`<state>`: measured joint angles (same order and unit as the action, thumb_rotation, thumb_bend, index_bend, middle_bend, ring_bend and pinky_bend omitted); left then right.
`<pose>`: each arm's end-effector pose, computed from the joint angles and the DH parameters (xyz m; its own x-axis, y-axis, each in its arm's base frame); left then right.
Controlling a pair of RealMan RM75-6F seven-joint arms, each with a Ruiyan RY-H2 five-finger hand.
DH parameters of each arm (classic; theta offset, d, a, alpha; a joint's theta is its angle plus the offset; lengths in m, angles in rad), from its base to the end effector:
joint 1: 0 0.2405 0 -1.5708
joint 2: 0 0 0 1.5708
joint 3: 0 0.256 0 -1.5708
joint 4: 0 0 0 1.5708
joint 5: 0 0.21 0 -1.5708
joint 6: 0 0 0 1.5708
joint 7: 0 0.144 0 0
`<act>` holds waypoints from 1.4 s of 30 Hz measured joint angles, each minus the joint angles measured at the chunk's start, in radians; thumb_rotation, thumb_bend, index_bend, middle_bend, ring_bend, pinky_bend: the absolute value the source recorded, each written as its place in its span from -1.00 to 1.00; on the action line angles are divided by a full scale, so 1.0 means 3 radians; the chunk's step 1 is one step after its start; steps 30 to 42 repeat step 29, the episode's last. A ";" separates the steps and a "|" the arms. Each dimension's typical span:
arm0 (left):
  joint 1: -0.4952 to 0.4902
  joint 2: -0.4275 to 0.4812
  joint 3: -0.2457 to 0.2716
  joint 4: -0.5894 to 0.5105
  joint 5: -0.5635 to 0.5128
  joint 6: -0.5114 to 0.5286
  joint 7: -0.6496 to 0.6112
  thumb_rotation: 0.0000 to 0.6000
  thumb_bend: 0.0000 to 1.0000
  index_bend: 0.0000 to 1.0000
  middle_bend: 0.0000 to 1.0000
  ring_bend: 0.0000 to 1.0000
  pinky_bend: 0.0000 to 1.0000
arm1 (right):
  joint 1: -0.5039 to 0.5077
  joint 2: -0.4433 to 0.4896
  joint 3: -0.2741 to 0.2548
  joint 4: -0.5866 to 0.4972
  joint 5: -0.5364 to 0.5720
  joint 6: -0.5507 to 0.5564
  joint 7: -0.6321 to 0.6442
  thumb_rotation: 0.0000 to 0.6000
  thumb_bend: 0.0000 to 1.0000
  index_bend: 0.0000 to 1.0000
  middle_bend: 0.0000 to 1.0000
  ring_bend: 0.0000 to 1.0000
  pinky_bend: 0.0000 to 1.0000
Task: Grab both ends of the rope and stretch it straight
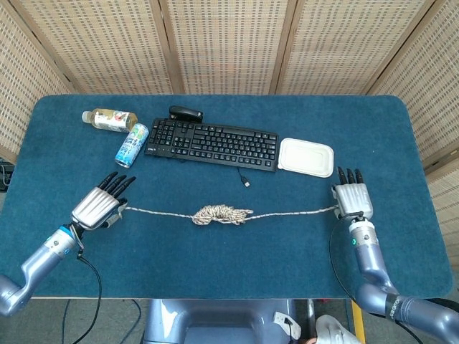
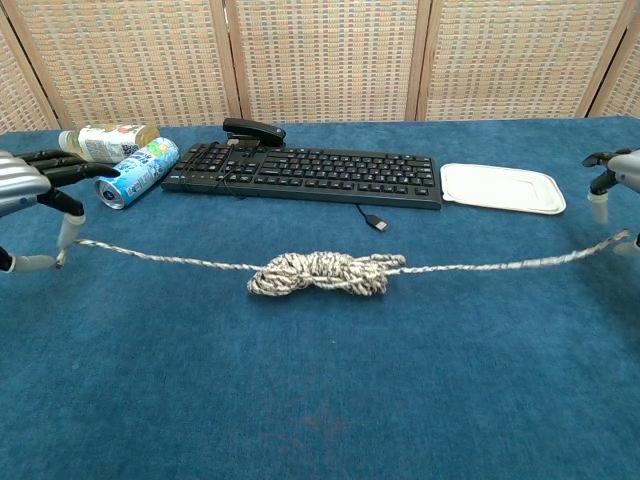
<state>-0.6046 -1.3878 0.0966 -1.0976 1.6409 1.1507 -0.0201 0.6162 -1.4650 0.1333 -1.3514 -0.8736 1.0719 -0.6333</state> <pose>-0.2769 0.3214 0.0572 0.7326 0.0825 0.6757 0.6019 -0.5421 -0.5864 -0.2669 -0.3482 0.0443 0.6886 -0.2277 0.6885 -0.7114 -0.0279 0.7022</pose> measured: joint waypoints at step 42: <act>0.1570 0.0948 -0.0103 -0.2171 -0.0660 0.1659 0.0109 1.00 -1.00 -1.00 -1.00 -1.00 -1.00 | -0.1267 0.0762 -0.0556 -0.0585 -0.2363 0.1968 0.1733 1.00 -1.00 -1.00 -1.00 -1.00 -1.00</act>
